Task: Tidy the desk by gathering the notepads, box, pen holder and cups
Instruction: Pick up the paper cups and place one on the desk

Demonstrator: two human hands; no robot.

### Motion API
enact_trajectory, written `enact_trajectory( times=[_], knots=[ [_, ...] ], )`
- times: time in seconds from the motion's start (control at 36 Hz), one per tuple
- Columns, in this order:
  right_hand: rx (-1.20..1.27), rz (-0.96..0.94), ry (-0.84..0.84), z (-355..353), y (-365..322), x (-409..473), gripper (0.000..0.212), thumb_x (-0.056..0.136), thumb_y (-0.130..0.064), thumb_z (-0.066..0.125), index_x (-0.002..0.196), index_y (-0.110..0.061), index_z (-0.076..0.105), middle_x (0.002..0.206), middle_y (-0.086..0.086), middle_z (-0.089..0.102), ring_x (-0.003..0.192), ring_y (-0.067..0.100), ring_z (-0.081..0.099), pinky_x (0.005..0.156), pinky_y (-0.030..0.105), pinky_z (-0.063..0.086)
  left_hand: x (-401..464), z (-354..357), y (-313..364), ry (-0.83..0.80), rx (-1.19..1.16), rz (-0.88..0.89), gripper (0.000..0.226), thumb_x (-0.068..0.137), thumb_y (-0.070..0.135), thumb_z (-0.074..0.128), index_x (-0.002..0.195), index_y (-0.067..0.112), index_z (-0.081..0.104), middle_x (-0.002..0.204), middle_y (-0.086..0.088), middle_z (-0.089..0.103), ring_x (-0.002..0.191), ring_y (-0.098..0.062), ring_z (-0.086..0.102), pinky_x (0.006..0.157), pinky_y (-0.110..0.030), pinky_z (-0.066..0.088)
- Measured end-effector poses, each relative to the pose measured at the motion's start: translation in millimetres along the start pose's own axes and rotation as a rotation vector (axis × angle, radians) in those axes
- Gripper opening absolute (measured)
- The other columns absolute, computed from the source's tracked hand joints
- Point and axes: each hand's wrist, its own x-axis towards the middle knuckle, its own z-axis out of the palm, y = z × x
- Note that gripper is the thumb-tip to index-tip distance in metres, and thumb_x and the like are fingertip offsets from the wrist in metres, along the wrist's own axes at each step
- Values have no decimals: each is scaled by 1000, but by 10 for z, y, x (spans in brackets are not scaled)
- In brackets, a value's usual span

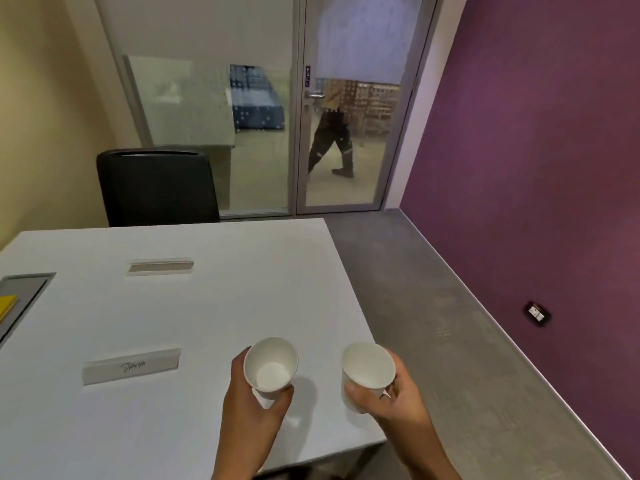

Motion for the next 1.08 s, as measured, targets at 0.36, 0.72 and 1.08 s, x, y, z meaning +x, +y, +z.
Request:
enact_trajectory(
  times=[0.36, 0.72, 1.08],
  knots=[
    [-45, -47, -168, -603, -16, 883, 61, 61, -40, 89, 117, -48, 64, 117, -5, 72, 110, 16, 69, 94, 39, 58, 370, 744, 91, 156, 57, -6, 77, 75, 10, 82, 113, 62, 40, 114, 27, 59, 108, 6, 56, 79, -15, 43],
    [-106, -14, -441, -1133, -136, 1520, 68, 64, -42, 87, 126, -40, 59, 117, -15, 70, 109, 5, 66, 84, 25, 56, 298, 1367, 154, 408, 28, -104, 69, 73, 23, 86, 118, 53, 43, 112, 36, 56, 102, 14, 55, 77, -18, 45],
    [-134, -11, -601, -580, 61, 1893, 63, 63, -49, 88, 119, -52, 60, 118, -18, 69, 107, 0, 66, 78, 11, 54, 578, 952, -293, 544, 40, -198, 69, 73, 20, 86, 122, 45, 45, 109, 37, 57, 103, 7, 57, 79, -13, 46]
  ],
)
